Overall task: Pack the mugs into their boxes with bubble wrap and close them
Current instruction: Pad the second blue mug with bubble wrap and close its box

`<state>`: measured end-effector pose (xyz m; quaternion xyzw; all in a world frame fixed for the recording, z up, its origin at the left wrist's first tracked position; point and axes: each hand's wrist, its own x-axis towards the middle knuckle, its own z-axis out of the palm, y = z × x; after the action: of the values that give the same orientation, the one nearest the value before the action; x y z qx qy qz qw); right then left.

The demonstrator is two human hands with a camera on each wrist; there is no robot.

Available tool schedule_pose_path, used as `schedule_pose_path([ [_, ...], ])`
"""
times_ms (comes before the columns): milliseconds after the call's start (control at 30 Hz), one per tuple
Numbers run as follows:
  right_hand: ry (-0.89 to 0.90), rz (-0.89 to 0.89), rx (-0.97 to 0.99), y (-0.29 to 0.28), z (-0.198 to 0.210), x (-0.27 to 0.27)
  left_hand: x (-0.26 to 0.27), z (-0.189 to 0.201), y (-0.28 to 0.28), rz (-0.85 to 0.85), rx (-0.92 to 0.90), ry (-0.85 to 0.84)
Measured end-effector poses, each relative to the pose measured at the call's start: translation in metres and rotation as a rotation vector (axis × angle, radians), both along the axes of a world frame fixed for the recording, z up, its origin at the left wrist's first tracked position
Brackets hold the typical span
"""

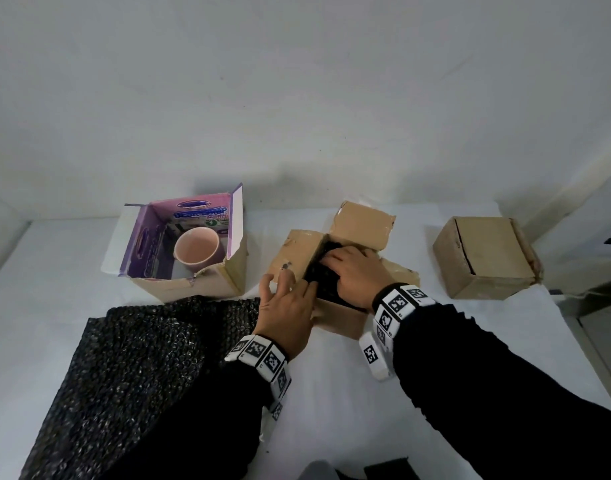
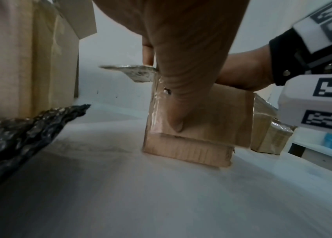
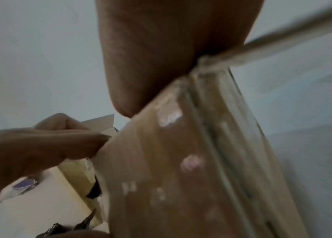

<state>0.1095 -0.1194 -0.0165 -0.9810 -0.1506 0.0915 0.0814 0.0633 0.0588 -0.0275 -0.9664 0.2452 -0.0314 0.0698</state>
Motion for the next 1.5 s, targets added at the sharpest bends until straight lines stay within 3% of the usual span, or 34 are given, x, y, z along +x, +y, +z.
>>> schedule_pose_path([
  [167,0.055,0.023,-0.125,0.004,0.0,0.004,0.009,0.003,-0.011,-0.018,0.058,0.029],
  [300,-0.163,0.015,0.253,-0.008,-0.003,-0.005,0.006,0.002,-0.004,-0.042,-0.026,-0.046],
  [367,-0.273,0.097,0.301,-0.013,-0.006,-0.011,0.003,-0.004,0.004,-0.075,-0.083,-0.1],
  [667,-0.162,0.18,0.115,-0.009,-0.008,-0.008,-0.001,-0.009,0.009,-0.085,-0.136,-0.135],
  [933,-0.138,0.145,0.106,-0.009,-0.008,-0.009,0.0,-0.009,0.008,-0.078,-0.151,-0.167],
  [1133,-0.095,0.208,-0.072,0.004,0.0,-0.003,0.002,-0.009,0.008,-0.089,-0.14,-0.16],
  [1300,-0.086,0.168,0.05,-0.001,-0.002,-0.004,0.001,-0.011,0.01,-0.104,-0.143,-0.168],
  [1500,-0.061,0.23,-0.122,0.006,0.003,0.002,0.0,-0.012,0.011,-0.099,-0.161,-0.182],
])
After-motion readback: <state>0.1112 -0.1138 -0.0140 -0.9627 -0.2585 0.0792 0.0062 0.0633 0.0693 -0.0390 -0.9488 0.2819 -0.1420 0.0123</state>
